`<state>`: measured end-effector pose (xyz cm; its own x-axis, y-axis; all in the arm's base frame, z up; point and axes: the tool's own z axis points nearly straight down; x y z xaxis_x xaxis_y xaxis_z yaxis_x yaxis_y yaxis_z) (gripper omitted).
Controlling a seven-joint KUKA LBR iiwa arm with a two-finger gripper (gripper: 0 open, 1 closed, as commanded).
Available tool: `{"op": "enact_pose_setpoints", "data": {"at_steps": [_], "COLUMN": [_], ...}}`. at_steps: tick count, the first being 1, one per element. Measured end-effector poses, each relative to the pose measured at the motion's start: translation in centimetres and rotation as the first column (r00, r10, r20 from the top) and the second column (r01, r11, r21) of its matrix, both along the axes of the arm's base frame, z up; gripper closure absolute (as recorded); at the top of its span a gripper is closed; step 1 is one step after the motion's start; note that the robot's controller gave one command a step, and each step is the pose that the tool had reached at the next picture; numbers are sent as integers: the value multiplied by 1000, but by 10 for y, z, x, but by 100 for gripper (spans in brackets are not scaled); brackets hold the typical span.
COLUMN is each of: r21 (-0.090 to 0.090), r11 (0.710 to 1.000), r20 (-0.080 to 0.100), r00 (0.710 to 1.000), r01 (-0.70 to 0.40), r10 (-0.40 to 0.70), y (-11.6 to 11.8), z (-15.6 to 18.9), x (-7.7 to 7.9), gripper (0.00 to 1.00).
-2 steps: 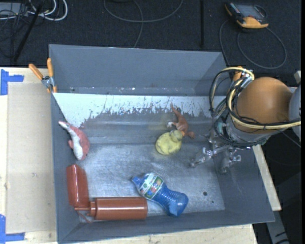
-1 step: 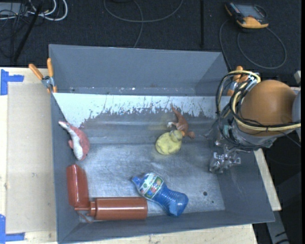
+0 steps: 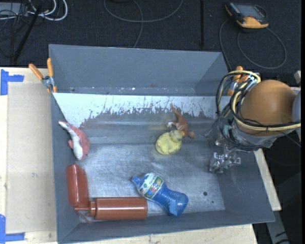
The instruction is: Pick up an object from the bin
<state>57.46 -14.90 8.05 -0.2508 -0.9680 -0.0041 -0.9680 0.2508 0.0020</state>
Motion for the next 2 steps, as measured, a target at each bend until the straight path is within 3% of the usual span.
{"op": "enact_pose_setpoints", "data": {"at_steps": [1,2], "r21": [0,-3], "r11": [998,999], "r20": [-5,2], "r00": [998,999], "r01": [68,-47], "r10": [-68,47], "y": [4,9], "z": [45,73], "x": [1,-8], "gripper": [100,100]}}
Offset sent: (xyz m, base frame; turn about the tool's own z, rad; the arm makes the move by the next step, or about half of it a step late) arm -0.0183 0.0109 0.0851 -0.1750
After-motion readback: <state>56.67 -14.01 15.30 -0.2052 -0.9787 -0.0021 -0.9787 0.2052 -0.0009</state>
